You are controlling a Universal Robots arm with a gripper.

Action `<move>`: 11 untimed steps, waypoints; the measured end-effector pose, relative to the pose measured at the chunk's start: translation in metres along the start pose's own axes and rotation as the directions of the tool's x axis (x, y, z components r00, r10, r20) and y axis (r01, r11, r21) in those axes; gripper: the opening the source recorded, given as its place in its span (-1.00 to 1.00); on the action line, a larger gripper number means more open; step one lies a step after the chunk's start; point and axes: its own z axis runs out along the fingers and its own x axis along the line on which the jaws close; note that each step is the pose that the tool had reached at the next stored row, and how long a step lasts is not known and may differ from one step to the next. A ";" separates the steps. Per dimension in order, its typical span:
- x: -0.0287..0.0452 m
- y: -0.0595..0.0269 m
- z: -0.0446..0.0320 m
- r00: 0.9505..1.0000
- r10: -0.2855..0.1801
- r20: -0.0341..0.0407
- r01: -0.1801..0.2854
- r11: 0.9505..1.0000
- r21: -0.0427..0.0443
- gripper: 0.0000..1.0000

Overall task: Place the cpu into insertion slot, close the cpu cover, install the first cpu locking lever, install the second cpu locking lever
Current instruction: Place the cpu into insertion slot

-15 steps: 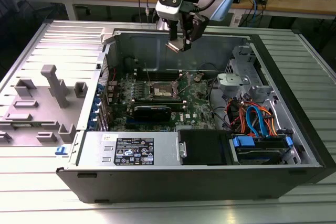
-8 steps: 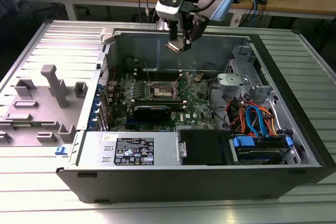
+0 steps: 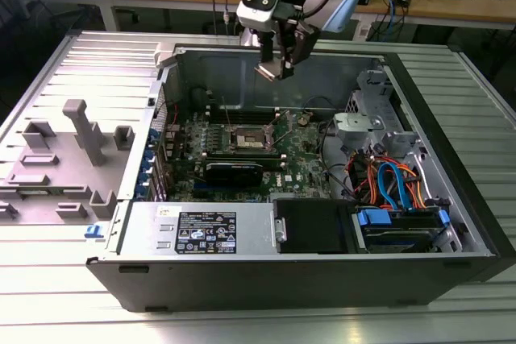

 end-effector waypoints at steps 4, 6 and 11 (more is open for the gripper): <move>-0.0012 -0.0009 0.0001 1.000 0.004 0.000 -0.004 1.000 0.000 0.09; -0.0020 -0.0015 0.0002 1.000 0.004 0.000 -0.004 1.000 0.000 0.09; -0.0044 -0.0032 0.0010 1.000 0.018 0.002 -0.018 1.000 0.000 0.09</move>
